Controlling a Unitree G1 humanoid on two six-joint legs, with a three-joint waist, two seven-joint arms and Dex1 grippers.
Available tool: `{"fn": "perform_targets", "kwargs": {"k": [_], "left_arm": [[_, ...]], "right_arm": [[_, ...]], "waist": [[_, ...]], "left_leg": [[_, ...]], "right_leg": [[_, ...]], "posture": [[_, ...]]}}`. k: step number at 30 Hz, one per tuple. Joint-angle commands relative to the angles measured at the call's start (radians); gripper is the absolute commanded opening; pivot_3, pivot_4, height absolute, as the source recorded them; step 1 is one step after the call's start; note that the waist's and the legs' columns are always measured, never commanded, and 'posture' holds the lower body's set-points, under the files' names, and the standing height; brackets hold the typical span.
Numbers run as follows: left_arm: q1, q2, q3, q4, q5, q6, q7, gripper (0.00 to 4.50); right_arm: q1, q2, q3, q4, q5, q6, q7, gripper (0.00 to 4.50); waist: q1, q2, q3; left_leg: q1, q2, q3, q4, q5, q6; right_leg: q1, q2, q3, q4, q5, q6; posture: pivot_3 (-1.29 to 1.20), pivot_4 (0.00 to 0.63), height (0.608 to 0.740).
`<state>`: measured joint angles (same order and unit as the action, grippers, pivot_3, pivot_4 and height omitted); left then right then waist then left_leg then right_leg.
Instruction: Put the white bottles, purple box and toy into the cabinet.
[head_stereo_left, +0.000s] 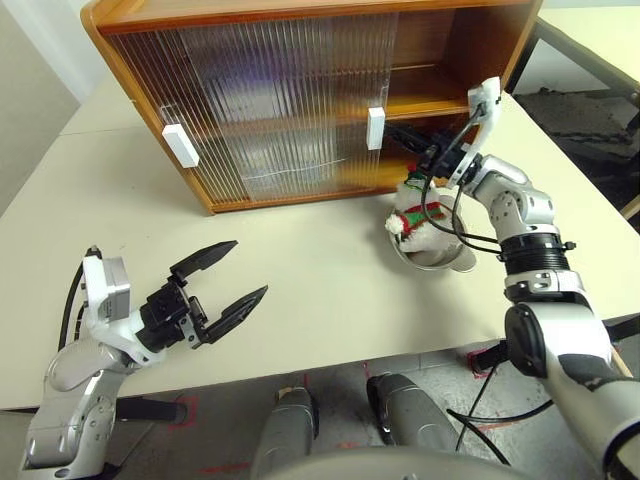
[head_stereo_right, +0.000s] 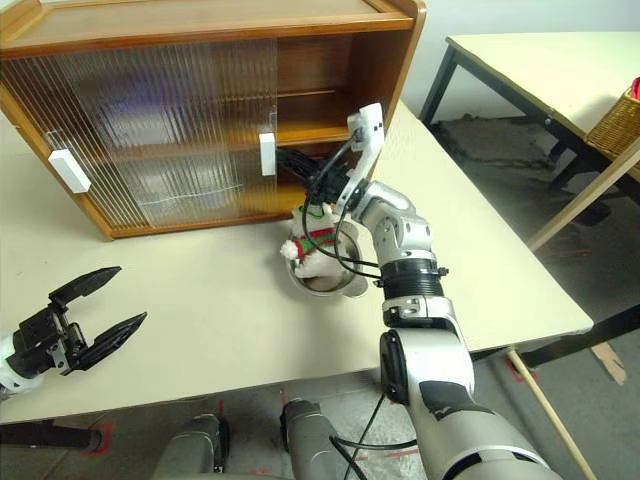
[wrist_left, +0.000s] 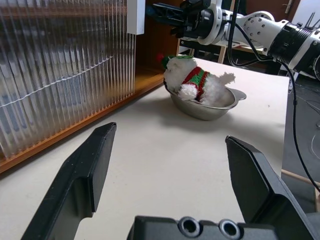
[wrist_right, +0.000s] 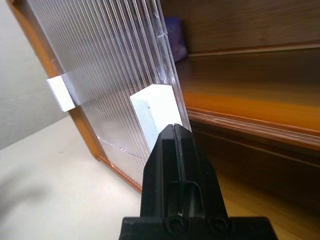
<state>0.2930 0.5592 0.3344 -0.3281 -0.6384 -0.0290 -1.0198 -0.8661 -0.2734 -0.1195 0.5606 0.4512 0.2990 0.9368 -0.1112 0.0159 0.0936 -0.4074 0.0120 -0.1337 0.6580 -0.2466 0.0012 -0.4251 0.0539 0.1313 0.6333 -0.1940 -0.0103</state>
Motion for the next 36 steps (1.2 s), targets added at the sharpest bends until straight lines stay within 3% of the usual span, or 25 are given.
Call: {"fn": "perform_targets", "kwargs": {"k": [1, 23, 28, 31, 36], "left_arm": [[0.016, 0.001, 0.009, 0.006, 0.009, -0.01, -0.001, 4.5], [0.02, 0.004, 0.013, 0.017, 0.011, -0.023, 0.007, 4.5], [0.015, 0.0, 0.007, 0.014, 0.011, -0.023, 0.012, 4.5], [-0.004, -0.006, 0.018, 0.013, -0.005, -0.022, 0.025, 4.5], [-0.017, 0.007, 0.03, 0.016, -0.019, -0.01, 0.021, 4.5]], "right_arm": [[-0.031, 0.024, 0.02, 0.003, -0.006, 0.001, 0.012, 0.04], [-0.064, 0.111, 0.042, 0.004, -0.003, 0.001, 0.038, 0.04], [-0.054, 0.054, 0.048, 0.015, -0.03, -0.003, 0.057, 0.04], [-0.047, -0.037, 0.05, 0.033, -0.044, 0.02, 0.114, 0.65], [-0.042, -0.193, 0.05, 0.029, -0.029, 0.123, 0.214, 2.48]], "waist": [[0.0, 0.0, 0.0], [0.011, 0.0, 0.0], [0.012, 0.0, 0.0], [0.019, 0.0, 0.0], [0.031, 0.0, 0.0]], "left_leg": [[0.0, 0.0, 0.0, 0.0, 0.0, 0.0], [-0.001, 0.002, 0.0, -0.001, 0.0, -0.001], [-0.001, 0.003, 0.0, -0.001, 0.0, -0.001], [-0.001, 0.003, 0.0, 0.0, 0.0, -0.001], [-0.002, 0.003, 0.0, 0.001, 0.0, -0.001]], "right_leg": [[0.0, 0.0, 0.0, 0.0, 0.0, 0.0], [-0.003, 0.001, -0.001, 0.002, 0.0, -0.003], [-0.003, 0.002, -0.001, 0.002, 0.0, -0.004], [-0.003, 0.002, -0.002, 0.002, 0.0, -0.004], [-0.002, 0.001, -0.002, 0.001, 0.0, -0.004]], "posture": [[-0.1, 0.109, 0.74], [-0.09, 0.107, 0.74], [-0.09, 0.11, 0.74], [-0.09, 0.114, 0.74], [-0.11, 0.112, 0.74]]}}
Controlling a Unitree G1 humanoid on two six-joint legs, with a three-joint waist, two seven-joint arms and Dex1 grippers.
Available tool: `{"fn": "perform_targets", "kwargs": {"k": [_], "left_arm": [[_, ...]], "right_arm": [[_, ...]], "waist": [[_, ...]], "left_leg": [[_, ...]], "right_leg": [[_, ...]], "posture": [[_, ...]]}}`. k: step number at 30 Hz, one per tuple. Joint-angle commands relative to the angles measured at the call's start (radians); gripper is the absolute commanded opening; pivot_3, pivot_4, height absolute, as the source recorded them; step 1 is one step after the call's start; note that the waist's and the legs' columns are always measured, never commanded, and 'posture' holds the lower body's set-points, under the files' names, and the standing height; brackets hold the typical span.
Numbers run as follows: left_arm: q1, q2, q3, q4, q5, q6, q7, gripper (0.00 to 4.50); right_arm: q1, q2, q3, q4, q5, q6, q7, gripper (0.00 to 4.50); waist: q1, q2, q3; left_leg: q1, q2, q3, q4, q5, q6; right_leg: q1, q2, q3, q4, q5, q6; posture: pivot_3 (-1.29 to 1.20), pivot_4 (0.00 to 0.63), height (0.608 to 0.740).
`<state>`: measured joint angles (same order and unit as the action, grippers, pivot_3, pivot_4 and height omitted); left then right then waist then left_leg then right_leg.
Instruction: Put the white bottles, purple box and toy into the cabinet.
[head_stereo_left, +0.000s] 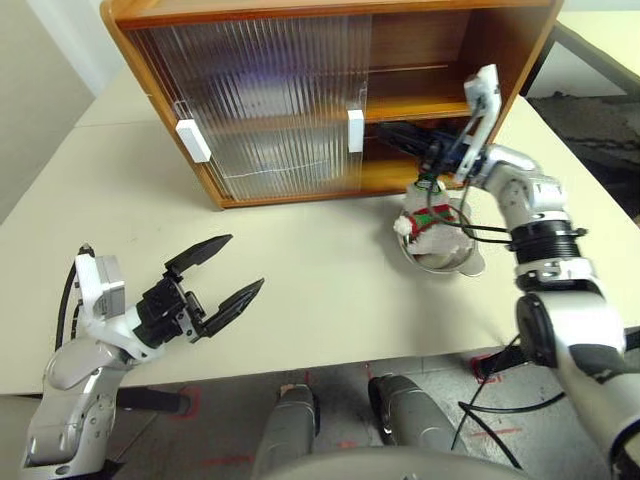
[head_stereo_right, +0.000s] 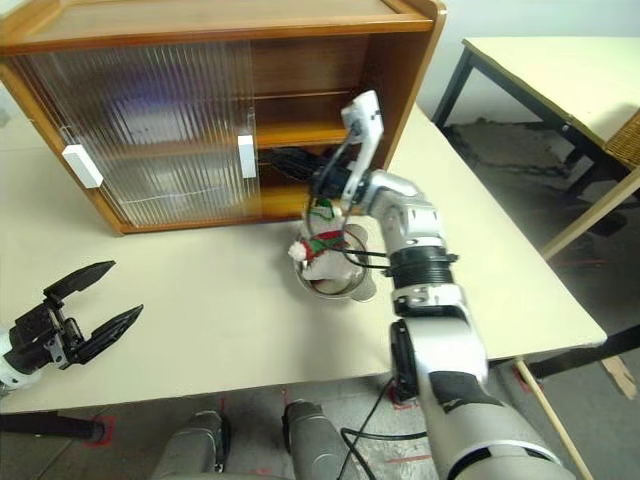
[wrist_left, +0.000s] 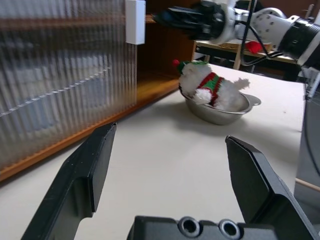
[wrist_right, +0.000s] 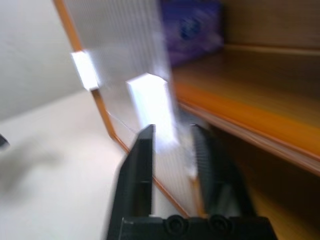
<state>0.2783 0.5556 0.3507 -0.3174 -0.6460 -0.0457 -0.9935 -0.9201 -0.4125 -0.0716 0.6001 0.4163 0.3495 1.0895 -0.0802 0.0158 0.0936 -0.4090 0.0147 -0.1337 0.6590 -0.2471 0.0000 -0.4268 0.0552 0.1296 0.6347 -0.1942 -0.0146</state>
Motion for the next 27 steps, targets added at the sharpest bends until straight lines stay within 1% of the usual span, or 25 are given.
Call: {"fn": "perform_targets", "kwargs": {"k": [1, 3, 5, 6, 8, 10, 11, 12, 18, 22, 27], "left_arm": [[-0.004, 0.012, 0.016, 0.009, -0.012, 0.008, -0.008, 4.5], [-0.009, 0.015, 0.017, 0.013, -0.013, 0.009, -0.01, 4.5], [-0.011, 0.016, 0.017, 0.015, -0.014, 0.008, -0.01, 4.5], [-0.012, 0.016, 0.016, 0.016, -0.014, 0.008, -0.01, 4.5], [-0.013, 0.014, 0.01, 0.016, -0.013, 0.007, -0.009, 4.5], [-0.012, 0.014, 0.004, 0.014, -0.017, 0.011, -0.014, 4.5], [-0.01, 0.014, 0.003, 0.011, -0.019, 0.013, -0.016, 4.5], [-0.008, 0.013, 0.002, 0.008, -0.022, 0.015, -0.018, 4.5], [0.009, 0.029, -0.006, -0.003, -0.031, 0.018, -0.066, 4.5], [0.017, 0.028, -0.002, -0.02, -0.043, 0.018, -0.084, 4.5], [0.017, 0.029, 0.004, -0.025, -0.046, 0.022, -0.085, 4.5]], "right_arm": [[0.018, -0.091, 0.005, -0.035, 0.014, 0.113, 0.082, 2.83], [0.027, -0.155, 0.006, -0.081, 0.021, 0.197, 0.098, 3.51], [0.042, -0.231, 0.016, -0.158, 0.04, 0.332, 0.115, 4.37], [0.052, -0.265, 0.027, -0.198, 0.048, 0.397, 0.126, 4.47], [0.082, -0.341, 0.06, -0.294, 0.07, 0.542, 0.152, 4.47], [0.111, -0.397, 0.093, -0.382, 0.082, 0.62, 0.17, 4.47], [0.118, -0.407, 0.097, -0.41, 0.09, 0.65, 0.164, 4.47], [0.124, -0.415, 0.102, -0.44, 0.091, 0.674, 0.152, 4.47], [0.151, -0.402, 0.138, -0.546, 0.081, 0.759, 0.062, 4.47], [0.155, -0.372, 0.17, -0.559, 0.02, 0.778, -0.069, 4.47], [0.158, -0.371, 0.206, -0.558, -0.009, 0.804, -0.133, 4.47]], "waist": [[0.0, 0.0, 0.0], [0.0, 0.0, 0.0], [0.0, 0.0, 0.0], [-0.001, 0.0, 0.0], [-0.001, 0.0, 0.0], [-0.001, 0.0, 0.0], [-0.004, 0.0, 0.0], [-0.007, -0.001, 0.0], [-0.01, -0.001, 0.001], [-0.009, 0.0, 0.001], [-0.005, 0.0, 0.001]], "left_leg": [[0.0, 0.0, 0.0, 0.0, 0.0, 0.0], [0.0, 0.0, 0.0, 0.0, 0.0, 0.0], [0.001, 0.0, 0.001, 0.0, 0.0, 0.0], [0.001, 0.0, 0.001, 0.0, 0.0, 0.0], [0.001, 0.0, 0.001, 0.0, 0.0, 0.0], [0.002, -0.001, 0.002, 0.0, 0.0, -0.001], [0.003, -0.001, 0.002, 0.0, 0.0, -0.001], [0.004, -0.001, 0.002, 0.0, 0.0, -0.001], [0.006, -0.002, 0.002, 0.0, 0.0, -0.001], [0.005, -0.002, 0.001, -0.001, 0.0, -0.001], [0.002, -0.002, 0.001, -0.002, 0.0, -0.001]], "right_leg": [[0.0, 0.0, 0.0, 0.0, 0.0, 0.0], [0.0, 0.0, 0.0, 0.0, 0.0, 0.0], [0.0, 0.0, 0.0, 0.0, 0.0, 0.001], [0.001, 0.0, 0.0, 0.0, -0.001, 0.001], [0.001, 0.001, 0.0, 0.0, -0.001, 0.002], [0.003, 0.001, 0.0, 0.0, -0.002, 0.003], [0.004, 0.001, 0.0, 0.0, -0.007, 0.01], [0.004, 0.001, 0.0, 0.0, -0.009, 0.013], [0.006, 0.001, 0.001, 0.0, -0.009, 0.014], [0.005, 0.001, 0.001, 0.0, -0.01, 0.015], [0.002, 0.0, 0.001, 0.0, -0.01, 0.015]], "posture": [[-0.11, 0.112, 0.74], [-0.12, 0.112, 0.74], [-0.12, 0.117, 0.74], [-0.12, 0.117, 0.74], [-0.12, 0.12, 0.74], [-0.12, 0.12, 0.74], [-0.13, 0.119, 0.74], [-0.13, 0.119, 0.74], [-0.13, 0.117, 0.74], [-0.12, 0.121, 0.74], [-0.12, 0.122, 0.74]]}}
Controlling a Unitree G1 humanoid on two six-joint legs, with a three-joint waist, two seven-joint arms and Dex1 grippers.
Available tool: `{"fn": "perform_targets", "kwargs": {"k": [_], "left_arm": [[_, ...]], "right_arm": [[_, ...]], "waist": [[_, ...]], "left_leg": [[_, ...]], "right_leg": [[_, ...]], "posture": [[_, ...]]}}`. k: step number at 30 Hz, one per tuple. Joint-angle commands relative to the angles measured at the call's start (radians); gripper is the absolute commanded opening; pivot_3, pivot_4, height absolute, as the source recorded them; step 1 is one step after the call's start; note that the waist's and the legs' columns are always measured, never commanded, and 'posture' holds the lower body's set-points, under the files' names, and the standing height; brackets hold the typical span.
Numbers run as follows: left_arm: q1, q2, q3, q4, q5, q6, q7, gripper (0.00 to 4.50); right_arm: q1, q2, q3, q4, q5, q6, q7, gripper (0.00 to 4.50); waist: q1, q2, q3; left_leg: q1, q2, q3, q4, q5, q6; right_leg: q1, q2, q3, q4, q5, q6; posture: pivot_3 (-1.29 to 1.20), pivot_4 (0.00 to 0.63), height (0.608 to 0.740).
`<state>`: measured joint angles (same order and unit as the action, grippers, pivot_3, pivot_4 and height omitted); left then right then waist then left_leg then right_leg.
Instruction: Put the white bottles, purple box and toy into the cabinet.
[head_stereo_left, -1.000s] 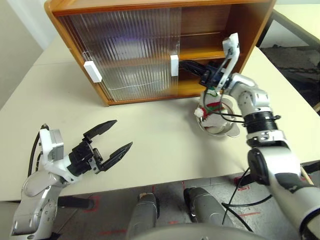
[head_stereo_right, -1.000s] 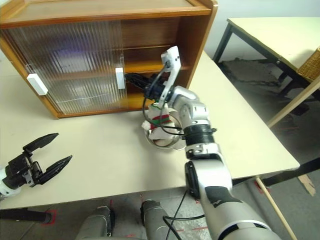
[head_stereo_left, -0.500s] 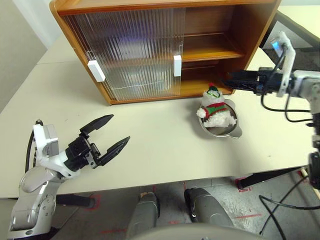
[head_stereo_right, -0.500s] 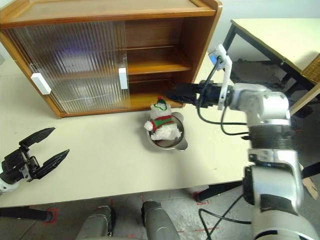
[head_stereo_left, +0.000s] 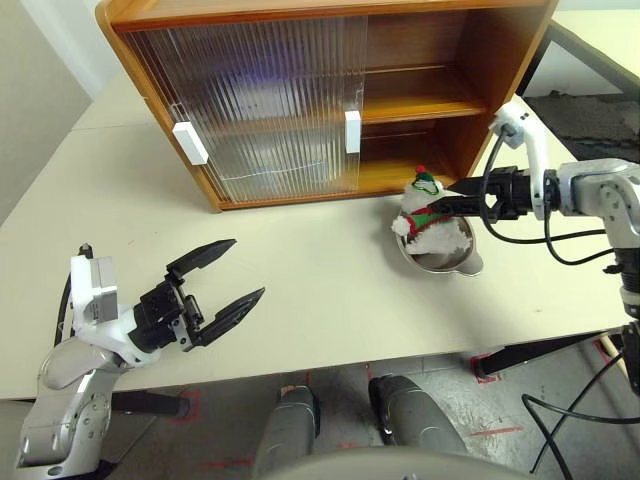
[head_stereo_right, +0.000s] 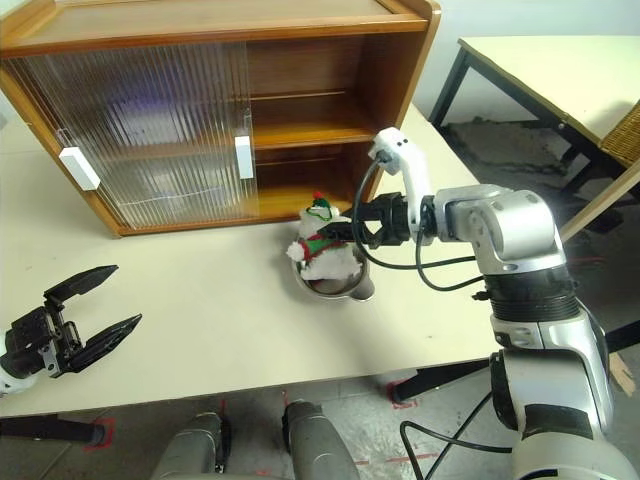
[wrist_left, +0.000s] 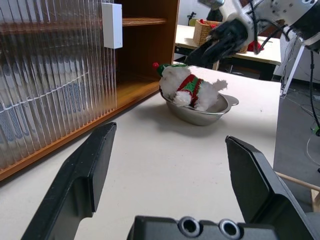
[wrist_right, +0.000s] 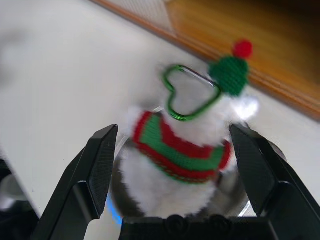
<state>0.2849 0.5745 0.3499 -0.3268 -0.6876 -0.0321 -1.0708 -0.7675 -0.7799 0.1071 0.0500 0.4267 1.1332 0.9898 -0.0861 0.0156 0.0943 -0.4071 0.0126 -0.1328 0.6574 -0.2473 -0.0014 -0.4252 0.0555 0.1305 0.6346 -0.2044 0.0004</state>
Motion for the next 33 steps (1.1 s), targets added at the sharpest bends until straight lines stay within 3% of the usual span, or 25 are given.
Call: {"fn": "perform_targets", "kwargs": {"k": [1, 8, 20, 29, 33], "left_arm": [[0.011, 0.01, 0.005, -0.016, -0.005, 0.008, -0.009, 4.5], [0.009, 0.01, 0.009, -0.012, -0.005, 0.002, -0.017, 4.5], [0.033, 0.013, 0.042, -0.01, 0.002, -0.021, -0.032, 4.5], [0.042, 0.011, 0.052, -0.011, 0.004, -0.034, -0.032, 4.5], [0.041, 0.009, 0.051, -0.007, 0.006, -0.039, -0.033, 4.5]], "right_arm": [[0.007, -0.009, 0.035, -0.007, -0.025, 0.022, -0.038, 4.47], [0.02, 0.009, 0.046, -0.044, 0.016, 0.102, -0.049, 4.47], [0.033, 0.163, -0.02, 0.014, -0.004, 0.112, -0.213, 4.47], [0.006, 0.133, -0.034, 0.037, 0.013, 0.09, -0.19, 1.25], [-0.014, 0.104, -0.048, 0.047, 0.036, 0.094, -0.154, 0.41]], "waist": [[0.002, 0.0, 0.0], [0.004, 0.0, 0.0], [0.006, 0.0, 0.0], [0.009, 0.0, 0.0], [0.009, 0.0, 0.0]], "left_leg": [[-0.001, 0.0, 0.0, 0.0, 0.0, 0.0], [-0.001, 0.0, 0.0, 0.0, -0.001, -0.001], [-0.001, 0.0, 0.0, 0.0, -0.001, -0.001], [-0.001, 0.0, 0.0, 0.0, -0.001, -0.001], [-0.002, 0.0, 0.0, 0.0, -0.001, -0.001]], "right_leg": [[-0.001, 0.0, 0.0, 0.0, 0.0, 0.0], [-0.001, 0.0, 0.0, 0.0, -0.001, 0.001], [-0.001, 0.0, 0.0, 0.0, -0.001, 0.0], [-0.001, 0.0, 0.0, 0.0, 0.0, -0.001], [-0.002, 0.0, 0.0, 0.0, -0.001, 0.0]], "posture": [[-0.12, 0.122, 0.74], [-0.12, 0.12, 0.74], [-0.1, 0.114, 0.74], [-0.1, 0.116, 0.74], [-0.1, 0.116, 0.74]]}}
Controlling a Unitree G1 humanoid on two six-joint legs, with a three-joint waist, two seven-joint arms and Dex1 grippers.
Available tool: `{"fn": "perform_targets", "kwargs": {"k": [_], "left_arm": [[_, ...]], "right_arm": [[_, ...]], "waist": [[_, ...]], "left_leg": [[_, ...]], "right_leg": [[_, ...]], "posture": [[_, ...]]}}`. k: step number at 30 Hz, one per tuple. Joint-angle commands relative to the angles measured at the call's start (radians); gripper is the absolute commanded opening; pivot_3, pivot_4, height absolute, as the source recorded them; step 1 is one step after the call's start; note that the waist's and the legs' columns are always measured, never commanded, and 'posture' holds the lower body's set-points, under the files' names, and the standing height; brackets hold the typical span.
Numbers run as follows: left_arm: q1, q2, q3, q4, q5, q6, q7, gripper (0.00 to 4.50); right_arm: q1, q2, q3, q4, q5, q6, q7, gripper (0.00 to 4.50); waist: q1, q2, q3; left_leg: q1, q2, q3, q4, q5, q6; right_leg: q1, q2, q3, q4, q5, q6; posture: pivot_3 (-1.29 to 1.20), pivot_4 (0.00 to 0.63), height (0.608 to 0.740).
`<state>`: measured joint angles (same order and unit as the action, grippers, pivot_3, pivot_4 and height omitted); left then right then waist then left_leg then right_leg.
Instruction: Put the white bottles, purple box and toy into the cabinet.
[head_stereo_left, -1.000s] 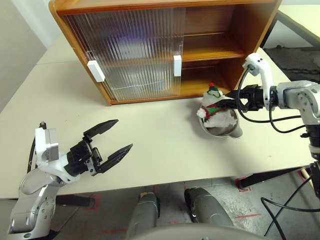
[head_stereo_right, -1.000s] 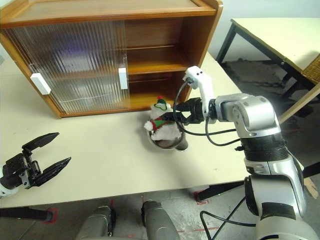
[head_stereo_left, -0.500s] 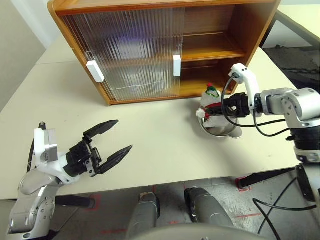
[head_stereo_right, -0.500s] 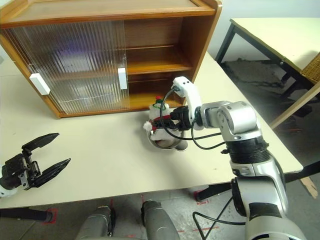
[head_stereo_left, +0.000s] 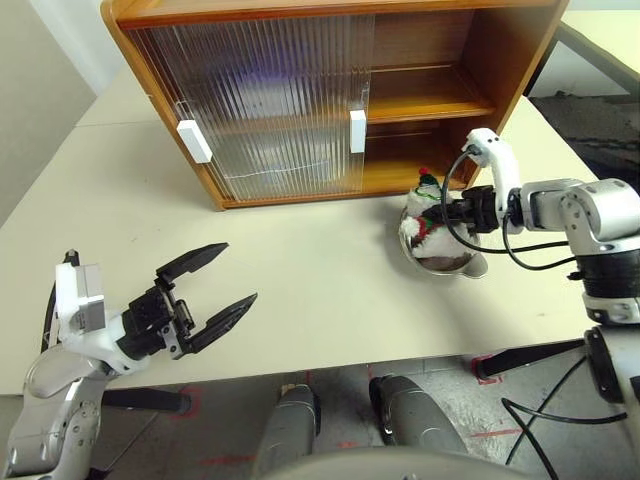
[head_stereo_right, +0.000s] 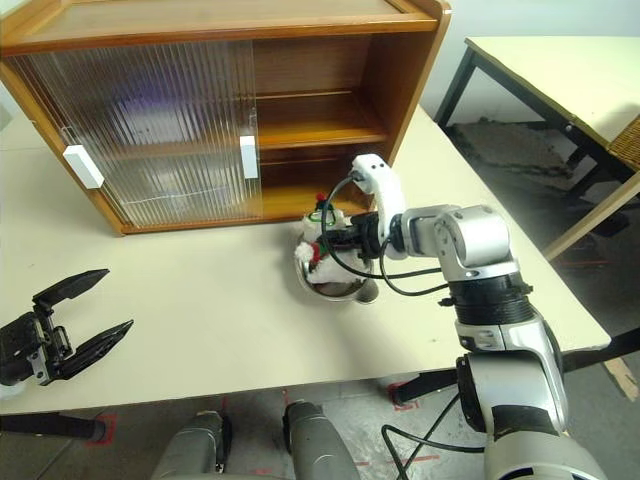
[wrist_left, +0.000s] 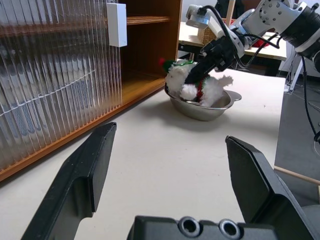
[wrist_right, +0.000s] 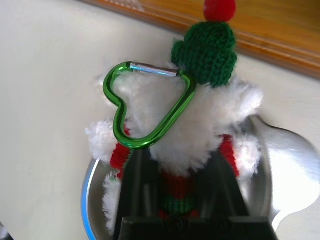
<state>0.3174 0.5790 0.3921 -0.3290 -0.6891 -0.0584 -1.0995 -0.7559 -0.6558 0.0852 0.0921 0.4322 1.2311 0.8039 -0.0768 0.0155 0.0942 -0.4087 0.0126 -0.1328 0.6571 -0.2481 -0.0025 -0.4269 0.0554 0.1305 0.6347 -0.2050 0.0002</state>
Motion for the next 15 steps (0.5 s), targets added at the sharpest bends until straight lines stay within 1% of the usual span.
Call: {"fn": "perform_targets", "kwargs": {"k": [1, 3, 6, 9, 15], "left_arm": [[0.007, 0.004, 0.009, -0.004, 0.007, -0.013, -0.004, 4.5], [0.004, 0.003, 0.008, -0.002, 0.008, -0.015, -0.002, 4.5], [-0.005, 0.001, 0.008, 0.004, 0.011, -0.022, 0.001, 4.5], [-0.011, 0.0, 0.007, 0.01, 0.015, -0.026, 0.003, 4.5], [-0.022, -0.003, 0.004, 0.022, 0.021, -0.034, 0.007, 4.5]], "right_arm": [[-0.031, -0.025, -0.03, 0.007, 0.036, -0.001, 0.04, 0.34], [-0.047, -0.038, -0.045, 0.004, 0.065, 0.017, 0.069, 0.33], [-0.102, -0.033, -0.119, 0.0, 0.149, 0.055, 0.113, 0.33], [-0.185, 0.017, -0.205, 0.062, 0.171, 0.037, 0.059, 0.33], [-0.262, 0.058, -0.254, 0.123, 0.17, -0.007, 0.007, 0.33]], "waist": [[0.0, 0.0, 0.0], [0.0, 0.0, 0.0], [0.001, 0.0, 0.0], [-0.002, 0.0, 0.0], [0.001, 0.0, 0.0]], "left_leg": [[0.0, 0.0, 0.0, 0.0, 0.0, 0.0], [0.0, 0.0, 0.0, 0.0, 0.0, 0.0], [0.0, 0.0, 0.0, -0.001, 0.0, 0.0], [0.0, 0.0, 0.0, 0.0, 0.0, 0.0], [0.0, 0.0, -0.001, -0.001, 0.0, 0.0]], "right_leg": [[0.0, 0.0, 0.0, 0.0, 0.0, 0.0], [0.0, 0.0, 0.0, 0.0, 0.0, 0.0], [-0.001, 0.0, 0.0, 0.0, -0.001, 0.0], [-0.001, 0.0, 0.0, 0.0, 0.0, 0.0], [-0.001, 0.0, -0.001, 0.0, 0.004, -0.008]], "posture": [[-0.11, 0.115, 0.74], [-0.11, 0.115, 0.74], [-0.11, 0.112, 0.74], [-0.11, 0.109, 0.74], [-0.11, 0.106, 0.74]]}}
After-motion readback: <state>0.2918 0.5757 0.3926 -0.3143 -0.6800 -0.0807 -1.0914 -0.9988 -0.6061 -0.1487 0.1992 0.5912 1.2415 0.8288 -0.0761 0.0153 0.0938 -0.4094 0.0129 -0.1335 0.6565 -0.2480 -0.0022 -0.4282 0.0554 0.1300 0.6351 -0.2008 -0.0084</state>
